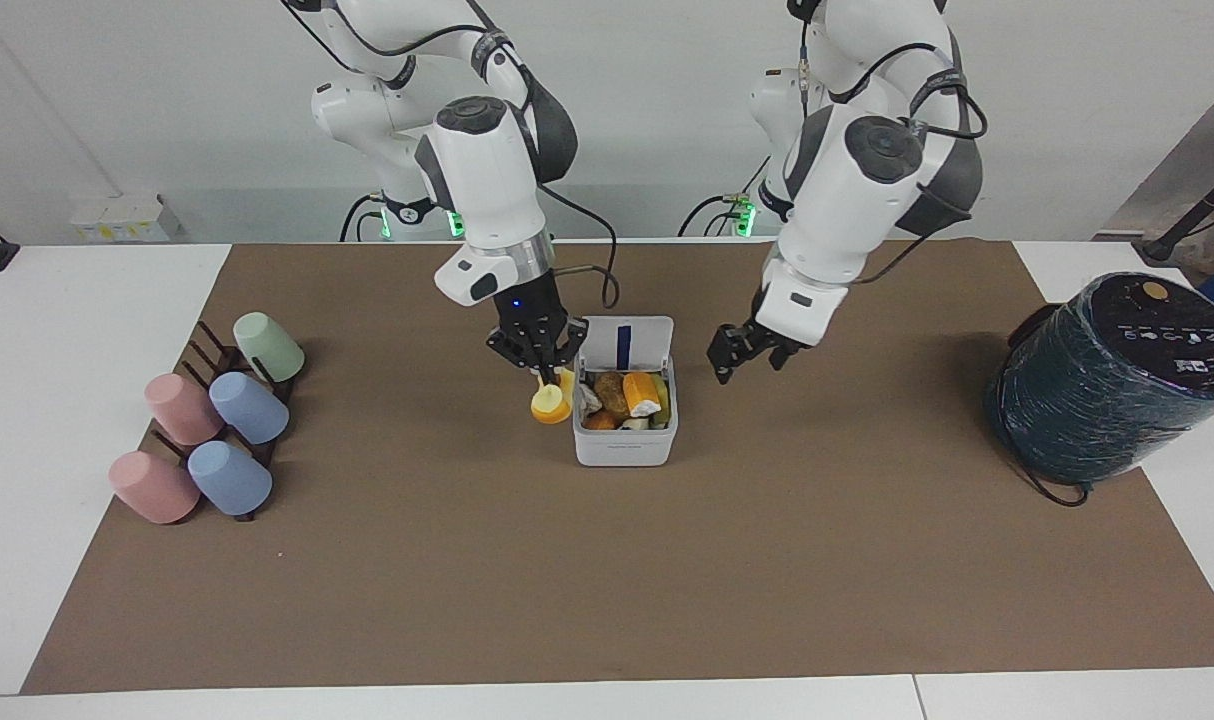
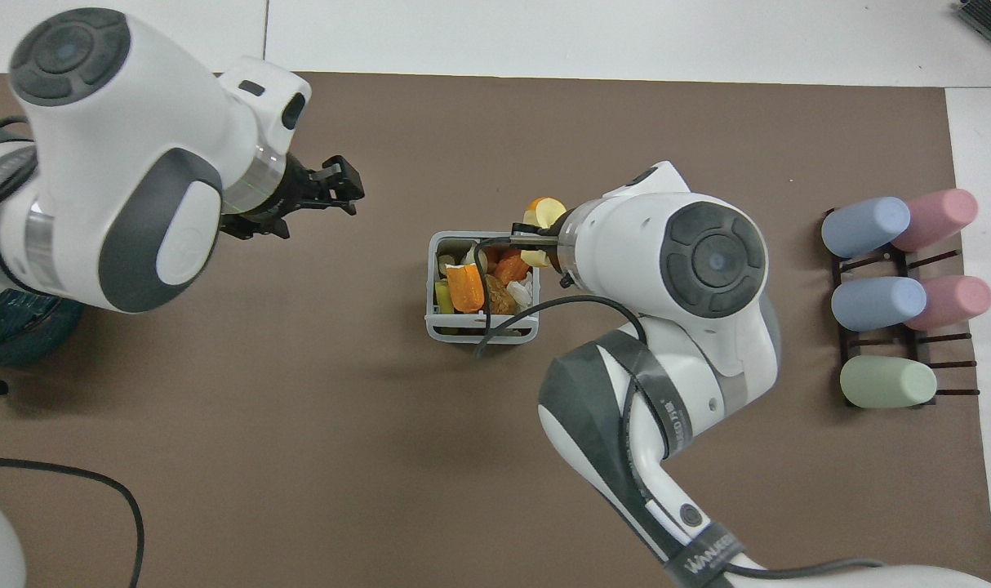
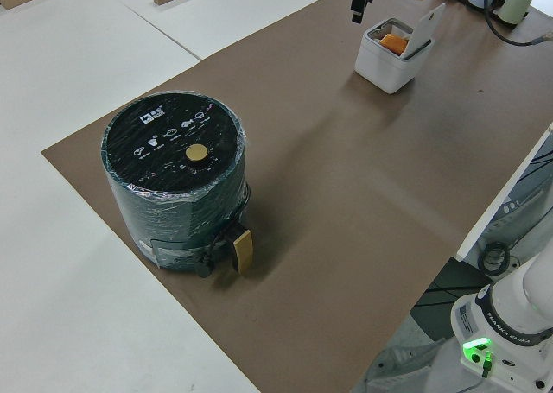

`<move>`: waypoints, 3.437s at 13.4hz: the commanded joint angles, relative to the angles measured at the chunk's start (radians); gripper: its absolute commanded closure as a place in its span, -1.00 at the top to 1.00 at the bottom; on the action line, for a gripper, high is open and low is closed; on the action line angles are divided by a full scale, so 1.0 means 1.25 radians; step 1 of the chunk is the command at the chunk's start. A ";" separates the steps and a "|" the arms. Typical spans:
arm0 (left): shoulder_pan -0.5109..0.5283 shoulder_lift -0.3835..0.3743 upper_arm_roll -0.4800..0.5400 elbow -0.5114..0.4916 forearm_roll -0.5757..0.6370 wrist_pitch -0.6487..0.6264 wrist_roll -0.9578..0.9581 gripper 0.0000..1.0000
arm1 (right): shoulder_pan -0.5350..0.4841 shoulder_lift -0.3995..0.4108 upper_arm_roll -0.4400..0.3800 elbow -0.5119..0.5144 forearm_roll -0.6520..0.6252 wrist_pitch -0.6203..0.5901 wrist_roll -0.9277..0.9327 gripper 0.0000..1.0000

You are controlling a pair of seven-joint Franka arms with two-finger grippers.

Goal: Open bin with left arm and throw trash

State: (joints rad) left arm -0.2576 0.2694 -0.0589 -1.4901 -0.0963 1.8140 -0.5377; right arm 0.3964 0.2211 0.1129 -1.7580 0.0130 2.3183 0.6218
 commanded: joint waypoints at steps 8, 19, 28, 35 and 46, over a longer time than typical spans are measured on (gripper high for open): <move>0.221 -0.067 -0.006 0.004 0.100 -0.103 0.364 1.00 | 0.082 0.085 0.002 0.047 -0.003 -0.011 0.087 0.13; 0.225 -0.130 -0.008 -0.002 0.098 -0.106 0.363 1.00 | 0.039 0.053 -0.006 0.050 -0.004 -0.032 0.085 1.00; 0.222 -0.136 -0.009 -0.015 0.098 -0.104 0.364 1.00 | -0.211 -0.130 -0.006 -0.037 -0.006 -0.190 -0.195 1.00; 0.220 -0.136 -0.012 -0.015 0.094 -0.105 0.365 1.00 | -0.332 -0.188 -0.007 -0.028 -0.052 -0.356 -0.366 1.00; 0.220 -0.142 -0.012 -0.028 0.093 -0.103 0.370 1.00 | -0.344 -0.178 -0.004 0.020 -0.045 -0.458 -0.348 1.00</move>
State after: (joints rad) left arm 0.0187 0.1176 -0.0738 -1.4975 0.0065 1.6915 -0.0870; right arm -0.0106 0.0032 0.0930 -1.7278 -0.0627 1.7727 0.1906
